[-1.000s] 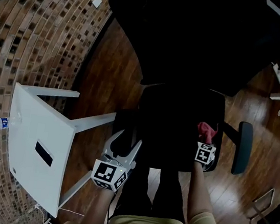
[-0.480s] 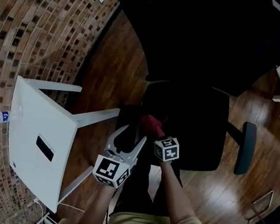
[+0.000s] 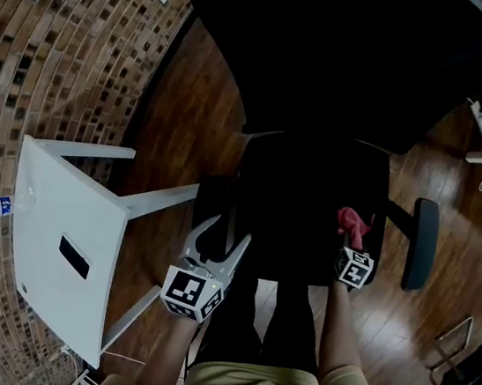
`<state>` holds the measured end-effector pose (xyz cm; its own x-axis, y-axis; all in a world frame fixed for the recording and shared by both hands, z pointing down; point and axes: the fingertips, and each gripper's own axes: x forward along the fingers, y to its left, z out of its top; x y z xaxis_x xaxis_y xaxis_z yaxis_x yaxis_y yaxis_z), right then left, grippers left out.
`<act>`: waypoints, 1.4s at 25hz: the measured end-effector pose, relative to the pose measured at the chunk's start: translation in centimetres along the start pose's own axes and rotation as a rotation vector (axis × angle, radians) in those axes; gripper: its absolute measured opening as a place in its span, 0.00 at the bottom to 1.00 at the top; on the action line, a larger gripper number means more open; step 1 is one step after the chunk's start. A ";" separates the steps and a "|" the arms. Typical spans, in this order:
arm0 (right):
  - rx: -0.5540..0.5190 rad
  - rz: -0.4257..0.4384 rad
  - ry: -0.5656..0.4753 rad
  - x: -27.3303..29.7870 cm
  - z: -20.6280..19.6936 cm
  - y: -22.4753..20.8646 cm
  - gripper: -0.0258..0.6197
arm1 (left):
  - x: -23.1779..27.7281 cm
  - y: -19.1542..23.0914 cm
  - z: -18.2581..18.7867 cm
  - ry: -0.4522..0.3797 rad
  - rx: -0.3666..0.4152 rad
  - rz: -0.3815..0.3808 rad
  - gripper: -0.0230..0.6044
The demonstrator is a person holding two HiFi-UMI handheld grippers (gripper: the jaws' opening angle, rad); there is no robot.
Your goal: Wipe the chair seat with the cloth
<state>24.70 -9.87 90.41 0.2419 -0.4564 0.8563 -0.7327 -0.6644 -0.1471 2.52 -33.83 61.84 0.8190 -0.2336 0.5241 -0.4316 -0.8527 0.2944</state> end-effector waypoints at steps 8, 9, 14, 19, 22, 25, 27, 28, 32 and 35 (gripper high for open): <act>-0.003 0.034 0.050 -0.9 1.2 0.3 0.14 | 0.2 -0.6 1.2 -0.030 -0.001 -0.010 0.40; 0.027 0.131 0.050 -0.3 0.2 4.8 0.14 | 0.1 -0.5 1.4 -0.032 -0.001 -0.006 0.40; 0.000 0.583 0.171 -1.6 -4.5 29.3 0.14 | -0.4 0.1 1.9 -0.037 0.002 0.017 0.40; -0.114 0.666 0.212 -1.1 -7.9 33.9 0.14 | -1.4 0.9 1.7 -0.035 0.002 0.038 0.40; -0.105 0.484 0.180 0.0 -6.2 25.3 0.14 | -1.5 1.0 1.4 -0.030 -0.005 0.038 0.40; -0.032 0.155 0.155 -0.2 -4.4 9.7 0.14 | -1.0 0.6 1.3 -0.038 -0.029 0.036 0.40; -0.072 -0.057 0.134 -2.2 -2.8 -0.3 0.14 | -0.5 -0.3 1.6 -0.047 -0.036 0.020 0.40; -0.082 -0.120 0.119 -3.1 -2.0 -3.9 0.14 | -0.3 -0.7 1.8 -0.049 -0.036 0.010 0.40; -0.103 -0.178 0.112 -4.5 -0.7 -7.4 0.14 | 0.0 -1.2 2.0 -0.062 -0.037 -0.005 0.40; -0.106 -0.062 0.116 -3.2 -1.9 -1.0 0.14 | -0.2 -0.7 2.0 -0.067 -0.041 0.009 0.40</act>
<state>23.47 -6.58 88.75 0.2186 -0.3411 0.9142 -0.7831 -0.6203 -0.0442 3.46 -34.13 59.95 0.8377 -0.2734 0.4728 -0.4534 -0.8308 0.3229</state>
